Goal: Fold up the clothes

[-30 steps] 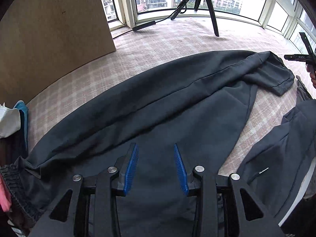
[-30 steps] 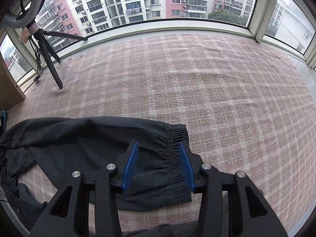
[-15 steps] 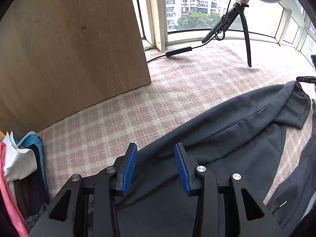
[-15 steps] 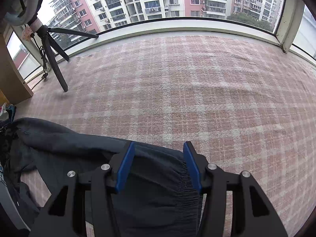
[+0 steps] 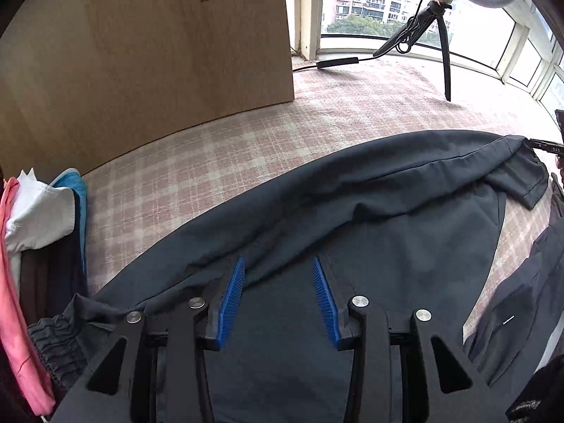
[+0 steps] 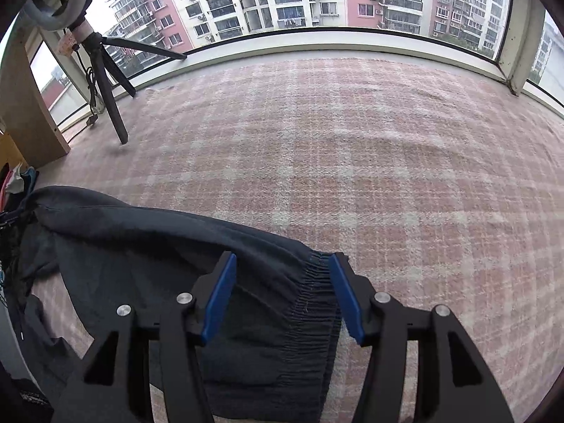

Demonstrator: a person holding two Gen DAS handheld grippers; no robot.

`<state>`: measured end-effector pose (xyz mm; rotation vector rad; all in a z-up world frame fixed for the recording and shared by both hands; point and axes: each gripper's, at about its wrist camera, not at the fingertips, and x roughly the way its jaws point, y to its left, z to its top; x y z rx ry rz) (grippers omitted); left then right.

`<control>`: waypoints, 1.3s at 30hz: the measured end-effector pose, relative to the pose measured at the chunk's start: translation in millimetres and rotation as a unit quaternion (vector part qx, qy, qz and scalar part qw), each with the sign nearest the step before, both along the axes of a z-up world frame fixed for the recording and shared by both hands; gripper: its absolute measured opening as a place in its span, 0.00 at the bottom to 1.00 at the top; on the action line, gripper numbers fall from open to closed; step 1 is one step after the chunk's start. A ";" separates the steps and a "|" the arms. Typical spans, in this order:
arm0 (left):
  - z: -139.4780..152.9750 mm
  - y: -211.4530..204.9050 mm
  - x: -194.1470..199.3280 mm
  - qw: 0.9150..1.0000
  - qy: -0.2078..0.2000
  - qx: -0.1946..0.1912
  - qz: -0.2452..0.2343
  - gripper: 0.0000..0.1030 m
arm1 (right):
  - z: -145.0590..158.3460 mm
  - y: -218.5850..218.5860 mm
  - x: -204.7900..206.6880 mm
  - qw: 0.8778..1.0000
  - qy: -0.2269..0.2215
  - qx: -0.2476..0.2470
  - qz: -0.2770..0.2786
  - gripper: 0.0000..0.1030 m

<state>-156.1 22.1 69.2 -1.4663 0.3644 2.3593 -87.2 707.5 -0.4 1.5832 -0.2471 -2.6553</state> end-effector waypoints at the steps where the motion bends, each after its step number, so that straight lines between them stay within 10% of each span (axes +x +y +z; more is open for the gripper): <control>1: 3.8 -11.4 4.3 1.000 0.005 -0.005 0.011 0.37 | -0.7 -1.4 -0.3 1.000 0.003 0.005 0.000 0.52; 8: 30.0 -92.9 29.6 0.995 0.035 -0.061 0.065 0.37 | 3.5 5.1 4.1 1.000 0.008 0.015 -0.011 0.52; 18: -5.0 -48.1 6.9 0.983 0.037 -0.162 -0.084 0.41 | -6.9 -3.9 -2.3 0.998 -0.015 0.050 -0.020 0.62; 22: -24.6 -35.2 -2.6 0.980 0.013 -0.163 -0.117 0.41 | -7.1 -6.6 -4.9 0.999 -0.012 0.049 -0.018 0.62; 25: -33.8 -42.0 -8.2 0.980 -0.003 -0.165 -0.114 0.04 | -5.8 -6.0 -3.2 0.999 -0.007 0.041 -0.019 0.60; 29: -13.2 -55.6 -3.6 0.987 0.024 -0.129 -0.093 0.03 | -0.4 -5.2 3.6 0.999 0.009 0.019 -0.023 0.27; 39: 61.1 -79.9 29.7 0.989 0.086 -0.103 -0.066 0.03 | 80.6 -9.9 66.9 0.987 0.149 -0.015 -0.055 0.26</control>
